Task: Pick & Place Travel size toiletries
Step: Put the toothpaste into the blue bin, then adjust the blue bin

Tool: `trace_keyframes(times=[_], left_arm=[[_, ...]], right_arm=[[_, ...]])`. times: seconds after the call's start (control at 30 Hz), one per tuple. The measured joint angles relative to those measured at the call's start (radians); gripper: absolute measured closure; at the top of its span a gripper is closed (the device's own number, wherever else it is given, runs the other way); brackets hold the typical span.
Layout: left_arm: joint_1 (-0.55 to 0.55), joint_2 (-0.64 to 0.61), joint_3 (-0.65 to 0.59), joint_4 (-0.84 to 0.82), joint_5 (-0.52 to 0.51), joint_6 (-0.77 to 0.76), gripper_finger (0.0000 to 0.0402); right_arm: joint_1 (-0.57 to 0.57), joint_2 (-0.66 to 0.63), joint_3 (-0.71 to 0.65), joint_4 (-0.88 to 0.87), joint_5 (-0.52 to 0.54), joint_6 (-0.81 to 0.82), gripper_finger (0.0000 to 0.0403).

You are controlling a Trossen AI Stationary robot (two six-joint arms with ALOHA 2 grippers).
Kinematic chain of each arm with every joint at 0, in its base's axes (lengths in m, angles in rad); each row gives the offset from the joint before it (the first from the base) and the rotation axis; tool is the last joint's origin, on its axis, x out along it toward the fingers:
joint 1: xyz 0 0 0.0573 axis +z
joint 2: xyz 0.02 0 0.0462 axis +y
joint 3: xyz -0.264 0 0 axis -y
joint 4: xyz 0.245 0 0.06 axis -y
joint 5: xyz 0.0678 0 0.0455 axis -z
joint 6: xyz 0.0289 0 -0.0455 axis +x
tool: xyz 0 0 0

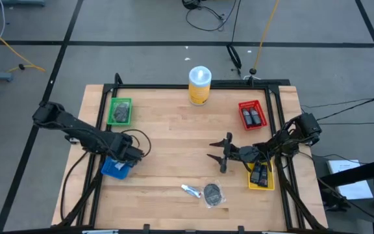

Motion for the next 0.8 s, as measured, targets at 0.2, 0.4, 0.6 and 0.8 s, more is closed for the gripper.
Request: trace_keyframes(times=[0.2, 0.4, 0.6, 0.8], left_arm=[[0.030, 0.040, 0.016, -0.045, 0.075, 0.076, 0.0247], [0.035, 0.037, 0.108, -0.072, -0.063, 0.079, 0.0253], [0.073, 0.061, 0.076, -0.004, -0.063, 0.126, 0.0325], [0.097, 0.072, 0.026, -0.007, -0.088, 0.122, 0.0388]], right_arm=[[0.000, 0.000, 0.000, 0.000, 0.000, 0.000, 0.0181], [0.000, 0.000, 0.000, 0.000, 0.000, 0.001, 0.0181], [0.000, 0.000, 0.000, 0.000, 0.000, 0.015, 0.0181], [0.000, 0.000, 0.000, -0.001, 0.000, 0.019, 0.0181]])
